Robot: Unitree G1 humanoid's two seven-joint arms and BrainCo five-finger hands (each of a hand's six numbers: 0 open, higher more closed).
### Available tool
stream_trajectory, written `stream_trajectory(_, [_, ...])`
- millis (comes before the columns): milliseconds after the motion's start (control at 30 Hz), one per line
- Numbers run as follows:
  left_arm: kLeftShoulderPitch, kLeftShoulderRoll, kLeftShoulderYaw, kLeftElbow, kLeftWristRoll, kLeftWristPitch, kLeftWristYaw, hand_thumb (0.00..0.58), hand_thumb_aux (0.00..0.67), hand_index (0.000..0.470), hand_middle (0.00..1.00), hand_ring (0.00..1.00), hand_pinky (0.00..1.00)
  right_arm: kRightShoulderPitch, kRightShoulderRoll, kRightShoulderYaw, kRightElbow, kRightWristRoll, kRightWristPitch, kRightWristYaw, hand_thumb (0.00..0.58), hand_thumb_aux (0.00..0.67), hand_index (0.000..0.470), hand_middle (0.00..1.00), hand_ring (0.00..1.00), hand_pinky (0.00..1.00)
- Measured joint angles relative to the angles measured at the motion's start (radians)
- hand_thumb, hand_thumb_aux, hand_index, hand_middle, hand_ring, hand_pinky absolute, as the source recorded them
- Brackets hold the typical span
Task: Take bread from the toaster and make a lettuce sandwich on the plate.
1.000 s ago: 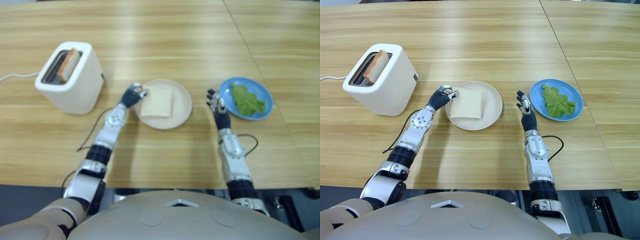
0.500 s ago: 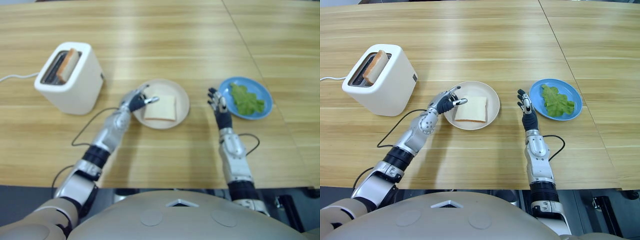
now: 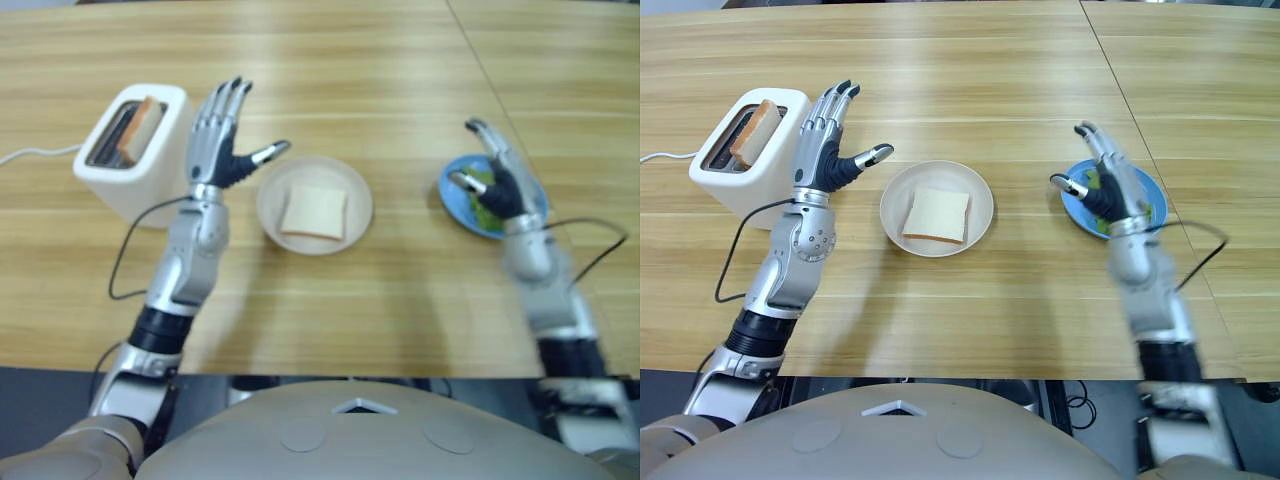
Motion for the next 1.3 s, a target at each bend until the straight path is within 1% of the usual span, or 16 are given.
stream_trajectory(33, [0.004,-0.005,0.005,0.031,-0.028,-0.011,-0.006,0.0,0.0,0.0,0.0,0.0,0.0,-0.046,-0.051,0.038,0.093,-0.07,0.022,-0.037,0.0,0.0,0.0,0.0,0.0,0.0])
stream_trajectory(100, [0.007,-0.012,0.01,0.074,-0.059,-0.022,-0.01,0.0,0.0,0.0,0.0,0.0,0.0,-0.116,-0.107,0.113,0.253,-0.161,0.04,-0.087,0.0,0.0,0.0,0.0,0.0,0.0])
stream_trajectory(200, [0.007,-0.02,0.011,0.104,-0.075,-0.036,-0.011,0.0,0.0,0.0,0.0,0.0,0.0,-0.218,-0.125,0.242,0.497,-0.258,0.051,-0.147,0.0,0.0,0.0,0.0,0.0,0.0])
stream_trajectory(233, [0.006,-0.021,0.01,0.108,-0.075,-0.041,-0.01,0.0,0.0,0.0,0.0,0.0,0.0,-0.263,-0.124,0.306,0.605,-0.293,0.051,-0.174,0.0,0.0,0.0,0.0,0.0,0.0])
stream_trajectory(367, [0.006,-0.022,0.007,0.115,-0.074,-0.049,-0.008,0.0,0.0,0.0,0.0,0.0,0.0,-0.34,-0.102,0.416,0.798,-0.329,0.051,-0.219,0.0,0.0,0.0,0.0,0.0,0.0])
stream_trajectory(467, [0.006,-0.024,0.005,0.129,-0.074,-0.052,-0.008,0.0,0.0,0.0,0.0,0.0,0.0,-0.365,-0.066,0.486,0.902,-0.336,0.051,-0.246,0.0,0.0,0.0,0.0,0.0,0.0])
stream_trajectory(633, [0.007,-0.026,-0.002,0.136,-0.065,-0.052,-0.008,0.0,0.0,0.0,0.0,0.0,0.0,-0.375,-0.051,0.55,0.954,-0.324,0.05,-0.268,0.0,0.0,0.0,0.0,0.0,0.0])
stream_trajectory(667, [0.007,-0.026,-0.005,0.136,-0.064,-0.052,-0.008,0.0,0.0,0.0,0.0,0.0,0.0,-0.376,-0.051,0.555,0.958,-0.318,0.05,-0.27,0.443,0.344,0.236,0.0,0.0,0.0])
stream_trajectory(700, [0.007,-0.026,-0.006,0.139,-0.062,-0.052,-0.008,0.0,0.0,0.0,0.0,0.0,0.0,-0.376,-0.051,0.562,0.959,-0.313,0.05,-0.275,0.58,0.67,0.46,0.0,0.0,0.0])
stream_trajectory(1133, [0.007,-0.026,-0.006,0.141,-0.057,-0.049,-0.008,0.0,0.0,0.0,0.0,0.0,0.0,-0.385,-0.057,0.593,0.956,-0.247,0.023,-0.279,0.58,0.67,0.46,0.0,0.0,0.0])
stream_trajectory(1167, [0.007,-0.026,-0.006,0.141,-0.057,-0.049,-0.008,0.0,0.0,0.0,0.0,0.0,0.0,-0.385,-0.06,0.593,0.954,-0.243,0.021,-0.279,0.58,0.67,0.46,0.05,0.05,0.05])
stream_trajectory(1200, [0.007,-0.026,-0.006,0.141,-0.057,-0.049,-0.008,0.0,0.0,0.0,0.0,0.0,0.0,-0.385,-0.064,0.593,0.951,-0.235,0.019,-0.281,0.58,0.67,0.46,0.37,0.37,0.37])
stream_trajectory(1233, [0.007,-0.026,-0.006,0.141,-0.057,-0.049,-0.008,0.0,0.0,0.0,0.0,0.0,0.0,-0.385,-0.069,0.593,0.947,-0.228,0.017,-0.282,0.58,0.67,0.46,0.55,0.55,0.55])
stream_trajectory(1267, [0.007,-0.026,-0.006,0.141,-0.057,-0.049,-0.008,0.0,0.0,0.0,0.0,0.0,0.0,-0.385,-0.074,0.592,0.943,-0.224,0.015,-0.282,0.58,0.67,0.46,0.95,0.95,0.95])
stream_trajectory(1300, [0.007,-0.027,-0.006,0.141,-0.058,-0.049,-0.008,0.0,0.0,0.0,0.0,0.0,0.0,-0.385,-0.078,0.591,0.937,-0.216,0.012,-0.283,0.58,0.67,0.46,0.95,0.95,0.95])
